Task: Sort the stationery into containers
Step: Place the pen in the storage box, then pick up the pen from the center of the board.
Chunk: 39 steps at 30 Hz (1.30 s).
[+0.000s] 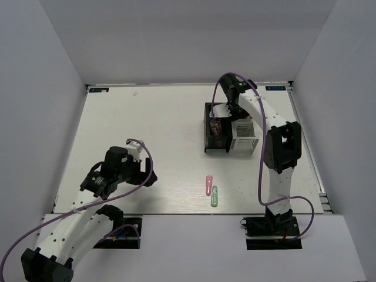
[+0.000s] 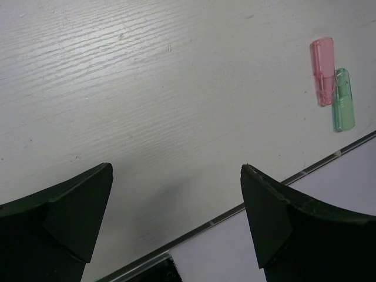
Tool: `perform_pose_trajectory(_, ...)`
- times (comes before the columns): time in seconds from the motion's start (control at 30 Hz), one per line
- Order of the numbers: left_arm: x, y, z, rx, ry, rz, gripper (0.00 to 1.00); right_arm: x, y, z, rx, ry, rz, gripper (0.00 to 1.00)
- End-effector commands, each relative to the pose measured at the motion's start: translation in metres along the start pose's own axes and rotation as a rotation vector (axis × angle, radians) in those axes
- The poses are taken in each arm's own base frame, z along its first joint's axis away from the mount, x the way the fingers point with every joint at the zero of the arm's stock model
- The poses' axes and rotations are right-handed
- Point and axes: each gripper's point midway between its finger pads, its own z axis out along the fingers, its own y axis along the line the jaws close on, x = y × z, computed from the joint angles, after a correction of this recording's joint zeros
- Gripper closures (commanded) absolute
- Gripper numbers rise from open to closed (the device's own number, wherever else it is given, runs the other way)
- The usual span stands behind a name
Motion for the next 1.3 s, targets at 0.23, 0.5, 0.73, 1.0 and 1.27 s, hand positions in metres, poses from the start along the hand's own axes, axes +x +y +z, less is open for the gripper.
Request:
perform_pose_trajectory(0.23, -0.001, 0.0, 0.002, 0.011, -0.003, 0.009, 0.0, 0.008, -0.018, -0.021, 0.062, -0.012, -0.056, 0.4)
perform_pose_trajectory(0.5, -0.012, -0.027, 0.008, 0.15, 0.003, -0.008, 0.85, 0.016, -0.016, -0.089, 0.189, -0.175, 0.309, 1.0)
perform_pose_trajectory(0.73, -0.027, -0.083, 0.025, 0.197, 0.077, 0.116, 0.76, -0.032, 0.048, -0.134, 0.034, -0.582, 1.104, 0.81)
perform_pose_trajectory(1.0, -0.045, -0.169, 0.073, 0.033, 0.089, 0.234, 0.33, -0.112, 0.148, -0.158, -0.317, -1.052, 1.451, 1.0)
perform_pose_trajectory(1.27, -0.036, -0.194, 0.138, -0.243, 0.112, 0.143, 0.37, -0.1, 0.183, -0.147, -0.206, -1.03, 1.506, 0.56)
